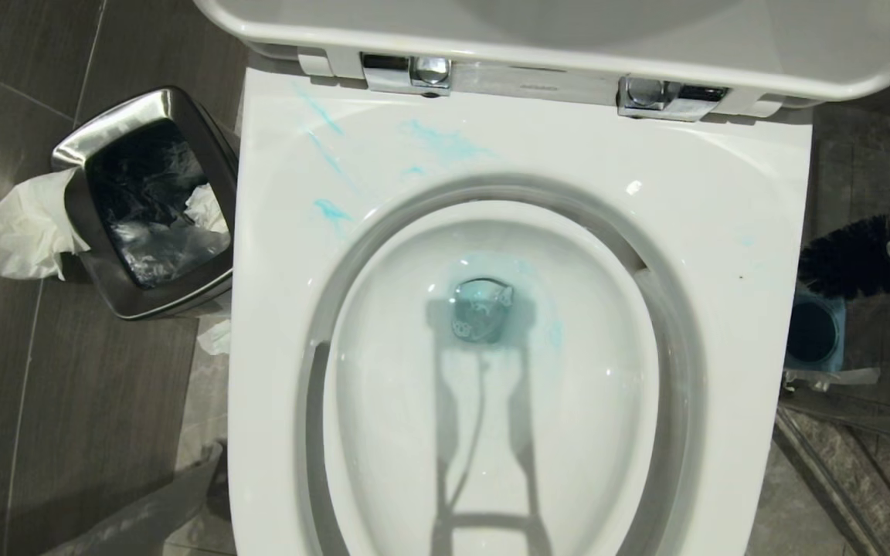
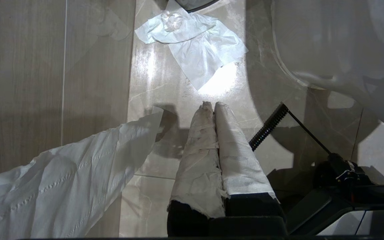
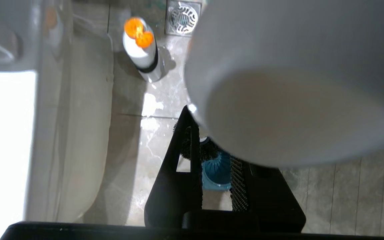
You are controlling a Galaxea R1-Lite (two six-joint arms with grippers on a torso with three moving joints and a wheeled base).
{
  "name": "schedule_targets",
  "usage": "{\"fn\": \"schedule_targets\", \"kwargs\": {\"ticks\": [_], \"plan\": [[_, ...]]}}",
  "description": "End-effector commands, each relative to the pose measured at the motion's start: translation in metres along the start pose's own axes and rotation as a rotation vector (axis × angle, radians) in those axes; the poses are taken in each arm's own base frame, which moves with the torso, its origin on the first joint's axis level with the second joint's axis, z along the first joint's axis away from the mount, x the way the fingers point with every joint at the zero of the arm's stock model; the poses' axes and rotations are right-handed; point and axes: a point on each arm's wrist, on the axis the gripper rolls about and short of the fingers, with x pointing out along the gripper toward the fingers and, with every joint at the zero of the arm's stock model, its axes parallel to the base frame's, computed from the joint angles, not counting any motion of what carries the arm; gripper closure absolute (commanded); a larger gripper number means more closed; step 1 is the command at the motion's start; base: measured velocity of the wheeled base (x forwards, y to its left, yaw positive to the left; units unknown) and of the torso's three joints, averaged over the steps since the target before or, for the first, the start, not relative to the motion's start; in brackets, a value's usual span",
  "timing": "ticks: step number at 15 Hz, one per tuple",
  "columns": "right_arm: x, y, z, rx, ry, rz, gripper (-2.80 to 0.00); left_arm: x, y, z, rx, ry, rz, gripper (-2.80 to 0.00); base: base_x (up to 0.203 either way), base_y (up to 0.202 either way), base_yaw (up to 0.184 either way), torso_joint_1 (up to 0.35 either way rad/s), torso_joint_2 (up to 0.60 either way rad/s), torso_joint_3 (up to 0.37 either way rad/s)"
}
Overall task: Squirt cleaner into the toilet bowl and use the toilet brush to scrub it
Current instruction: Scrub the toilet bowl
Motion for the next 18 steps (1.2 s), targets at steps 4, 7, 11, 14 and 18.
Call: {"fn": "schedule_targets", "kwargs": {"ticks": [4,7,11,14,18], "plan": [[-0.003,0.002,0.020,-0.003,0.016,0.000,0.00,0.000,0.000,0.000,-0.001,0.003,0.001,0.00,0.000,0.000,0.000,0.000,0.00,0.000],[-0.005,0.002,0.020,-0.010,0.011,-0.003,0.00,0.000,0.000,0.000,0.001,0.003,0.000,0.00,0.000,0.000,0.000,0.000,0.00,0.000],[-0.007,0.003,0.022,-0.017,0.001,-0.003,0.00,0.000,0.000,0.000,-0.001,0.003,0.001,0.00,0.000,0.000,0.000,0.003,0.00,0.038],[-0.010,0.003,0.023,-0.018,-0.006,-0.004,0.00,0.000,0.000,0.000,0.001,0.003,0.001,0.00,0.000,0.000,0.000,0.002,0.00,0.173],[-0.019,0.005,0.023,-0.013,0.024,-0.007,0.00,0.000,0.000,0.000,0.001,0.003,0.000,0.00,0.000,0.000,0.000,0.000,0.00,0.202]]}}
